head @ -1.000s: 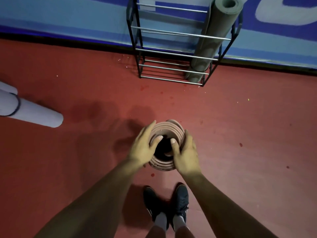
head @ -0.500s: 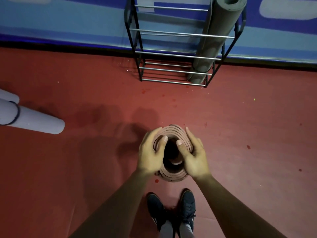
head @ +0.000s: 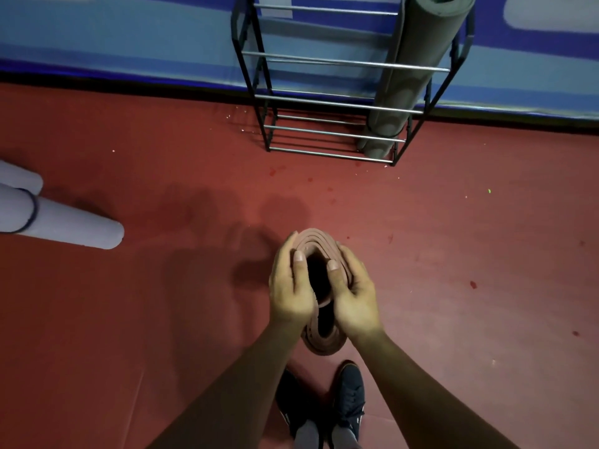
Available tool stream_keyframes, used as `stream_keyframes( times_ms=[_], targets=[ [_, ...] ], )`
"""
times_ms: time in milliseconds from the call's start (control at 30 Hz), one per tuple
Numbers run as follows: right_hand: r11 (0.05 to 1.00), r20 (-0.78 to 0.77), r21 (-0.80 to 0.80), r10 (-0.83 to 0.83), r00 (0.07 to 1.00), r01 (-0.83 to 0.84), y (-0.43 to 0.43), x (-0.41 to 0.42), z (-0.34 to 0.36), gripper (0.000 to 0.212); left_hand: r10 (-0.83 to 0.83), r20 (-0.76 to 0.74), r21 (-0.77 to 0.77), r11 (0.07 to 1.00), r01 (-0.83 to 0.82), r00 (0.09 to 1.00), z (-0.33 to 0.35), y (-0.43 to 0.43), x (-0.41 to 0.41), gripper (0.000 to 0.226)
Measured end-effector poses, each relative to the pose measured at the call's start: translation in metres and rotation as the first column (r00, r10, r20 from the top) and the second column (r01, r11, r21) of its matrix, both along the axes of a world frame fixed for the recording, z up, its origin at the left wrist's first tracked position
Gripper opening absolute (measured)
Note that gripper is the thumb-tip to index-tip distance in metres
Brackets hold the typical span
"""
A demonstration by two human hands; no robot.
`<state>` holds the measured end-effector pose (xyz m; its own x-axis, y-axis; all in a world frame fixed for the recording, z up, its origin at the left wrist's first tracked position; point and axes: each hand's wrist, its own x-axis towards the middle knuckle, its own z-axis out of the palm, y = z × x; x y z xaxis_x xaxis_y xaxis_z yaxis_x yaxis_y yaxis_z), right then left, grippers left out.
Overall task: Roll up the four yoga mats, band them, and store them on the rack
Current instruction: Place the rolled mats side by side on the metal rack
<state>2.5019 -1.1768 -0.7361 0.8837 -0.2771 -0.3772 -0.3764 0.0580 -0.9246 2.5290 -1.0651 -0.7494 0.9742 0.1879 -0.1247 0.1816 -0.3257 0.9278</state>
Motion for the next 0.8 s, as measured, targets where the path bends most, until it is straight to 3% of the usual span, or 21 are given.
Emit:
stream_keyframes(
  times_ms=[133, 533, 800],
  targets=[
    [0.997, -0.024, 0.053, -0.06, 0.998, 0.061, -0.009, 0.005, 0.002, 0.034, -0.045, -0.002, -0.165, 0.985, 0.044, 0.999, 0.001, 0.006, 0.001, 0.048],
    [0.96, -0.06, 0.035, -0.276, 0.959, 0.279, 0.003, 0.053, 0.011, 0.035, -0.227, -0.17, -0.216, 0.958, 0.188, 0.959, 0.002, 0.019, 0.062, 0.049],
    [0.92, 0.014, -0.071, -0.385, 0.923, 0.385, 0.035, 0.095, 0.059, 0.033, -0.268, -0.055, -0.227, 0.941, 0.25, 0.962, 0.049, 0.043, 0.117, 0.036]
  ],
)
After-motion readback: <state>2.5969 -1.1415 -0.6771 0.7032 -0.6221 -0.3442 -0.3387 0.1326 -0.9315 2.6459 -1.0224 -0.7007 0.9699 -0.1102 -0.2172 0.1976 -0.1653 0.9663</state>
